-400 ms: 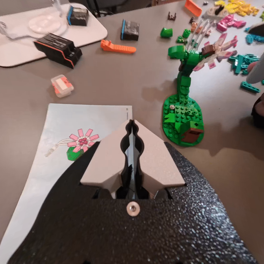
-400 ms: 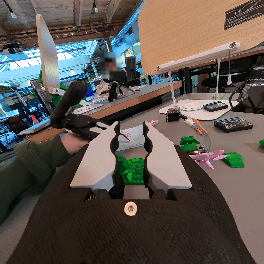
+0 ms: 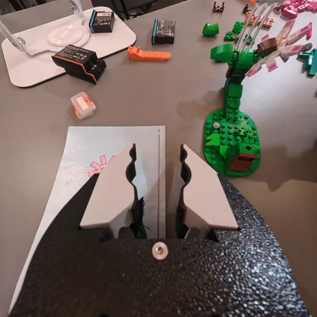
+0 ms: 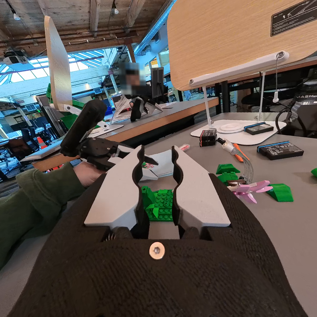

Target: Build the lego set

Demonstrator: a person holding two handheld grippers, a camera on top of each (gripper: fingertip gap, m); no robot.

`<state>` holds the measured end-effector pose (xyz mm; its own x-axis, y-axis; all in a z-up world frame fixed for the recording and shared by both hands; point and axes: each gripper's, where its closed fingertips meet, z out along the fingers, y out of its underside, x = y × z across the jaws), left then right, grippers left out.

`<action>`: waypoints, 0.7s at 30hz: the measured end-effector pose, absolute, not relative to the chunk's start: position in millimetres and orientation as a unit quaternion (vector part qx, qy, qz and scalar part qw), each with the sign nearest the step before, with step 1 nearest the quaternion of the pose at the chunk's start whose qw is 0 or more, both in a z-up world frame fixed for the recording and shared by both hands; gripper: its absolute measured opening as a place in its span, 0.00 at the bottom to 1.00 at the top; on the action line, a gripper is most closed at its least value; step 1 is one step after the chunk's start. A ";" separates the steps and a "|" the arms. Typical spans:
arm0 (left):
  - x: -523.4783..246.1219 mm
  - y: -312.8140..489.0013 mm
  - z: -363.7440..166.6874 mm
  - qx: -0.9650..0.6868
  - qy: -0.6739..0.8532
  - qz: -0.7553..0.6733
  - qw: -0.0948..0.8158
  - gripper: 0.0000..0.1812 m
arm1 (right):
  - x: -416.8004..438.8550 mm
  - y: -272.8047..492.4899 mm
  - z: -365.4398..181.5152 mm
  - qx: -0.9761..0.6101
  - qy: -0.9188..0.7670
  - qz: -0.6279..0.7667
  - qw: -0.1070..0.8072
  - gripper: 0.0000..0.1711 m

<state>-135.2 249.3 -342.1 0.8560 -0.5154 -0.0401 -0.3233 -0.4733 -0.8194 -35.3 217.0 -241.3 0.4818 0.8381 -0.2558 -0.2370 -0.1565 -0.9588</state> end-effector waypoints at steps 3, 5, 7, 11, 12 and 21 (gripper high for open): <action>-137.3 250.3 -340.3 -0.852 0.234 -0.115 0.453 0.24 | -35.5 217.0 -241.5 -0.616 -0.244 0.448 0.601 0.18; -137.0 250.2 -342.4 -0.856 0.234 -0.119 0.446 0.22 | -35.6 216.8 -241.6 -0.616 -0.244 0.448 0.600 0.18; -136.3 250.0 -347.4 -0.862 0.240 -0.112 0.433 0.21 | -35.8 216.6 -241.5 -0.616 -0.244 0.448 0.600 0.18; -137.7 251.1 -350.8 -0.866 0.243 -0.093 0.428 0.19 | -36.0 216.9 -242.4 -0.618 -0.244 0.451 0.597 0.18; -139.1 251.8 -350.6 -0.867 0.238 -0.091 0.429 0.18 | -36.0 217.0 -242.6 -0.618 -0.243 0.451 0.596 0.18; -141.3 253.0 -348.7 -0.870 0.216 -0.117 0.427 0.10 | -36.0 217.0 -243.6 -0.620 -0.241 0.454 0.592 0.18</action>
